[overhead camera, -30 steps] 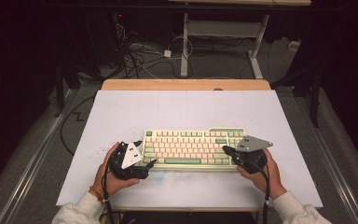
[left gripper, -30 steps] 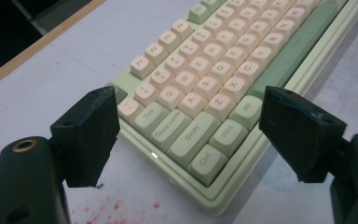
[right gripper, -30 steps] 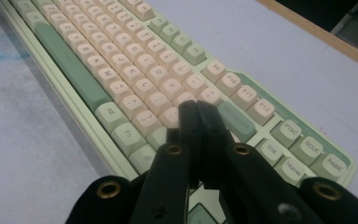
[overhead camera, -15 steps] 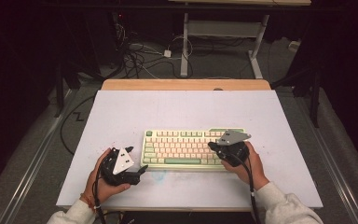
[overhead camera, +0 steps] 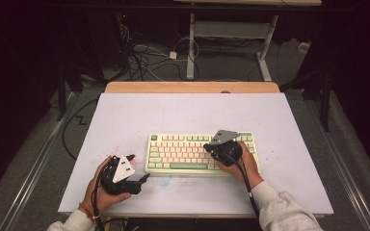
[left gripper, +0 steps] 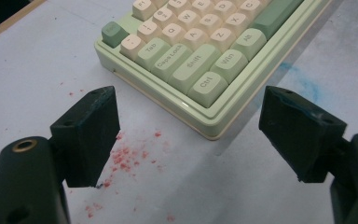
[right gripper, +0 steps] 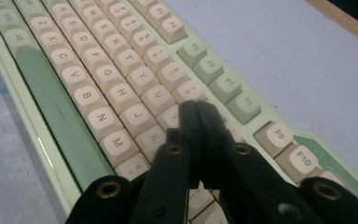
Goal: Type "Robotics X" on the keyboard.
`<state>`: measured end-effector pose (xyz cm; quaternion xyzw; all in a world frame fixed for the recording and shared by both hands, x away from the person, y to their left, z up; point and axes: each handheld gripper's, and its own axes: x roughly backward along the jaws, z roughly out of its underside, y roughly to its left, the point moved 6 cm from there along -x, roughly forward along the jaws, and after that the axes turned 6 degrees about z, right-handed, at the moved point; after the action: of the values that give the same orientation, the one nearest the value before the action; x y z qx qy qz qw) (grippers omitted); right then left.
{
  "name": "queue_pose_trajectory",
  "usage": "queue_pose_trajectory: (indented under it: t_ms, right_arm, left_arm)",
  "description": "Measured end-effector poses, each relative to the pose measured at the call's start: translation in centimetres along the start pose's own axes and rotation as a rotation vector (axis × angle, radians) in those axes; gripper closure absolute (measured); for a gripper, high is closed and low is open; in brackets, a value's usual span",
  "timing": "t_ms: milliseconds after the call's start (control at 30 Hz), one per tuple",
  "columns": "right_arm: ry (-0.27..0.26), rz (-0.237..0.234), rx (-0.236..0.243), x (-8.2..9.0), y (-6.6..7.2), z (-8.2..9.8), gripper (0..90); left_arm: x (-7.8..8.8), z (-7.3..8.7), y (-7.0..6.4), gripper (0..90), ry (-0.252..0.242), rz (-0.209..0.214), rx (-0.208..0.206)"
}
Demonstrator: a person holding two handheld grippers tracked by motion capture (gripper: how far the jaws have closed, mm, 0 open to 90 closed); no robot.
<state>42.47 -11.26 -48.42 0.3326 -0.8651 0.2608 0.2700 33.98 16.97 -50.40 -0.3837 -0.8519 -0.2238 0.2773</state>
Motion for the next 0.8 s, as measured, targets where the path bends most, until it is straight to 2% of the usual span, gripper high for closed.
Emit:
queue_pose_trajectory:
  t_ms: [467, 567, 667, 800]
  right_arm:
    - [0.036, 0.014, -0.002, -1.0, 0.1, 0.2, 90.0]
    - [0.063, 0.013, 0.008, -1.3, 0.2, 0.4, 90.0]
    - [0.067, 0.008, -0.004, -1.1, 0.2, 0.4, 90.0]
    - [0.022, 0.005, -0.022, -0.5, 0.1, 0.2, 90.0]
  left_arm:
    - [-0.1, -0.1, -0.1, 18.9, 0.007, 0.008, -0.004]
    - [-0.2, 0.0, -0.1, 18.9, 0.012, 0.011, -0.008]
    - [-0.3, 0.0, -0.2, 18.9, 0.017, 0.012, -0.010]
    - [-0.3, 0.0, -0.1, 19.0, 0.016, 0.011, -0.008]
